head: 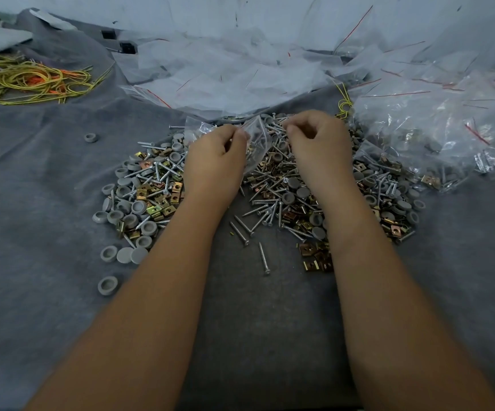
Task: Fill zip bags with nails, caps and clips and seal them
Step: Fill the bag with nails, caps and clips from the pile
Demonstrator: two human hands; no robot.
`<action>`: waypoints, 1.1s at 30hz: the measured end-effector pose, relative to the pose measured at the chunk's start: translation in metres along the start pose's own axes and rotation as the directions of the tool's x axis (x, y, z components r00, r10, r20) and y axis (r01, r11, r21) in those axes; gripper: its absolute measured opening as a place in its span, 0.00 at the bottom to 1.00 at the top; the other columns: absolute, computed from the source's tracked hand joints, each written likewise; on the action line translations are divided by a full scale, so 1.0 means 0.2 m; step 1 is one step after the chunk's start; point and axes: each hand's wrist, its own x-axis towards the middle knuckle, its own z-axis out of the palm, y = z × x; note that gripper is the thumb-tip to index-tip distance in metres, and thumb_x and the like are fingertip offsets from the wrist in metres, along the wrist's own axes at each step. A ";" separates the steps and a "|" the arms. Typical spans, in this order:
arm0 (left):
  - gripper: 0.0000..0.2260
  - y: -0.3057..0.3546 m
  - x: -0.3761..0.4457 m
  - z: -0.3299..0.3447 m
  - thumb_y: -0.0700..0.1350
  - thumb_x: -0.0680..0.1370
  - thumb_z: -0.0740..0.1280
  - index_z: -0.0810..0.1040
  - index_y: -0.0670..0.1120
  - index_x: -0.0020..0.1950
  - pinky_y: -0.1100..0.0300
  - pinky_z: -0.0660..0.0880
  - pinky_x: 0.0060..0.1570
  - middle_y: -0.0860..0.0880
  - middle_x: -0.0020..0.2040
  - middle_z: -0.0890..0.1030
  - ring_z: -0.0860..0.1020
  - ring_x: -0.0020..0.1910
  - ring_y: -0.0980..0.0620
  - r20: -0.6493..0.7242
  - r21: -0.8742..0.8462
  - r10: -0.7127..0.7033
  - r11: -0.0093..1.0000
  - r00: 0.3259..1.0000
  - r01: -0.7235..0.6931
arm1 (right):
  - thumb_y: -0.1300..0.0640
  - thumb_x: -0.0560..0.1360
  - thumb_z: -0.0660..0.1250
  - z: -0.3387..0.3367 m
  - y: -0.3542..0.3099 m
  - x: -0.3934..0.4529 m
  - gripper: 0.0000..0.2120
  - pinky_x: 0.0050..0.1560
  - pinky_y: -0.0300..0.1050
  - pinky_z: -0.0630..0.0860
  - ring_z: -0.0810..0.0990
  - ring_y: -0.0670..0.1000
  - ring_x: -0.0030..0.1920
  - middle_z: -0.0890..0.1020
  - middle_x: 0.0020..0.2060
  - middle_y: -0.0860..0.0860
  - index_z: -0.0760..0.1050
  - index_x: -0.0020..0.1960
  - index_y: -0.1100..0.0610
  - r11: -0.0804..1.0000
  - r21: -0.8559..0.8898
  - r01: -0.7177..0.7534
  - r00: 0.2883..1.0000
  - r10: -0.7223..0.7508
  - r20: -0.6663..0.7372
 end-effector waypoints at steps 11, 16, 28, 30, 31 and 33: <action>0.14 -0.01 0.01 0.00 0.50 0.80 0.58 0.81 0.44 0.47 0.57 0.65 0.31 0.52 0.26 0.70 0.67 0.26 0.53 0.014 0.054 -0.004 0.999 1.000 0.003 | 0.52 0.80 0.60 0.04 0.04 -0.02 0.14 0.59 0.53 0.69 0.71 0.58 0.60 0.77 0.57 0.52 0.81 0.58 0.54 0.708 -0.648 0.281 0.948 -0.098 0.304; 0.15 -0.01 0.00 0.01 0.50 0.80 0.58 0.81 0.44 0.47 0.56 0.66 0.33 0.52 0.27 0.70 0.67 0.27 0.52 0.021 0.043 -0.008 0.999 1.000 0.007 | 0.58 0.79 0.63 0.04 0.01 -0.01 0.12 0.63 0.51 0.69 0.76 0.57 0.58 0.83 0.52 0.53 0.83 0.56 0.52 0.767 -0.596 0.238 0.965 -0.117 0.234; 0.15 0.00 0.00 0.00 0.51 0.78 0.59 0.81 0.44 0.45 0.53 0.67 0.32 0.52 0.26 0.71 0.67 0.27 0.52 0.018 0.002 -0.014 1.000 1.000 0.014 | 0.53 0.77 0.64 0.04 0.03 -0.01 0.10 0.63 0.52 0.67 0.72 0.59 0.61 0.83 0.51 0.53 0.83 0.54 0.46 0.780 -0.596 0.192 0.961 -0.027 0.275; 0.15 -0.01 0.00 0.01 0.51 0.78 0.59 0.81 0.44 0.45 0.55 0.66 0.32 0.52 0.25 0.69 0.66 0.26 0.53 0.016 0.007 -0.012 1.000 1.000 0.012 | 0.53 0.77 0.65 0.05 0.03 -0.02 0.09 0.63 0.52 0.68 0.72 0.59 0.60 0.83 0.50 0.53 0.83 0.53 0.47 0.774 -0.603 0.194 0.964 -0.034 0.265; 0.15 -0.01 0.00 0.01 0.51 0.78 0.59 0.81 0.44 0.45 0.55 0.66 0.32 0.52 0.25 0.69 0.66 0.26 0.53 0.015 0.010 -0.011 1.000 1.000 0.011 | 0.54 0.77 0.65 0.05 0.04 -0.01 0.09 0.63 0.52 0.69 0.73 0.58 0.60 0.84 0.49 0.53 0.84 0.52 0.48 0.780 -0.597 0.187 0.966 -0.035 0.258; 0.15 -0.01 0.00 0.00 0.51 0.78 0.59 0.81 0.44 0.45 0.54 0.67 0.32 0.52 0.25 0.69 0.66 0.26 0.52 0.017 0.013 -0.010 1.000 1.000 0.010 | 0.56 0.76 0.66 0.05 0.04 -0.01 0.09 0.63 0.52 0.70 0.74 0.58 0.59 0.84 0.47 0.53 0.84 0.51 0.50 0.817 -0.552 0.167 0.973 -0.045 0.228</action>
